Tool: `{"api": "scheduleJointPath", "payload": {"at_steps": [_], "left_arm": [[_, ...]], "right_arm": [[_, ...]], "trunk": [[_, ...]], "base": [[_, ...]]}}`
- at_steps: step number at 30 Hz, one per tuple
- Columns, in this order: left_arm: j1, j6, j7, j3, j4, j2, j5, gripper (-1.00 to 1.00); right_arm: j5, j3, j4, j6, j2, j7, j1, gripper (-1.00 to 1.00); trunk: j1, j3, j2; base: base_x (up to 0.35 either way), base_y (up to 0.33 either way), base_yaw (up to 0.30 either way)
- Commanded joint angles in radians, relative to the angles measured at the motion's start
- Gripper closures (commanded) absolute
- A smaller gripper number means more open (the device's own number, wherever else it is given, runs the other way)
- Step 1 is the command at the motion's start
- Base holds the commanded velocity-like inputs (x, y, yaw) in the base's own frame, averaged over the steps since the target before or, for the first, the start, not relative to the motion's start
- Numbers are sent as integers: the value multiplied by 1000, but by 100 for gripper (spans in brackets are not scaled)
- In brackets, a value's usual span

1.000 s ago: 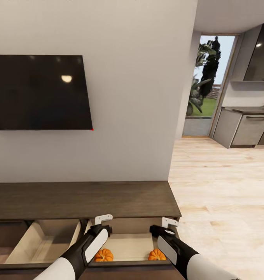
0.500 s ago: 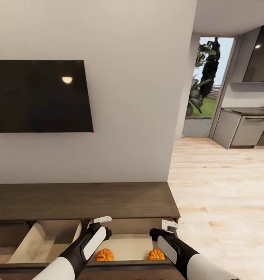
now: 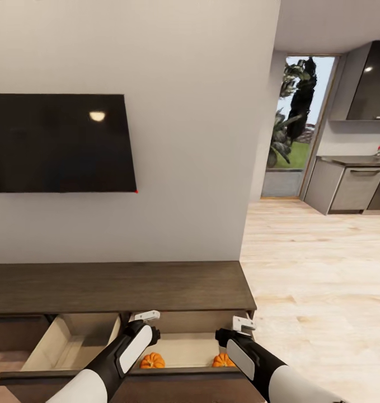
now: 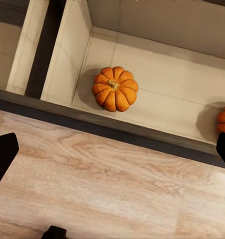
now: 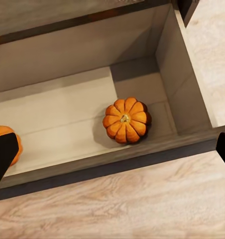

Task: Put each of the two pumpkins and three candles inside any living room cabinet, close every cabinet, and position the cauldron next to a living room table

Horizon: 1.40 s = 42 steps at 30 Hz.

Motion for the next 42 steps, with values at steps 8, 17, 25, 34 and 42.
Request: {"api": "scheduleJointPath", "payload": {"at_steps": [8, 17, 25, 34, 42], "left_arm": [[-1, 2, 8, -4, -1, 1, 8, -100], [-1, 4, 8, -4, -1, 0, 7, -100], [-1, 4, 8, -1, -19, 0, 6, -100], [-1, 5, 8, 2, -38, 1, 6, -100], [-1, 5, 8, 3, -38, 1, 6, -100]], "right_arm": [[-4, 8, -2, 3, -1, -8, -1, -100], [-4, 8, -2, 5, -1, -9, -1, -100], [-4, 8, -2, 5, -1, -9, -1, -100], [-3, 8, -2, 5, -1, -9, -1, -100], [0, 8, -2, 5, -1, -9, 0, -100]], "trunk": [[-31, 24, 56], [-61, 49, 112], [-61, 49, 112], [-88, 71, 161], [-119, 96, 217]], "base": [[-1, 0, 0], [-133, 0, 0], [-322, 0, 0], [-55, 0, 0], [-216, 0, 0]]}}
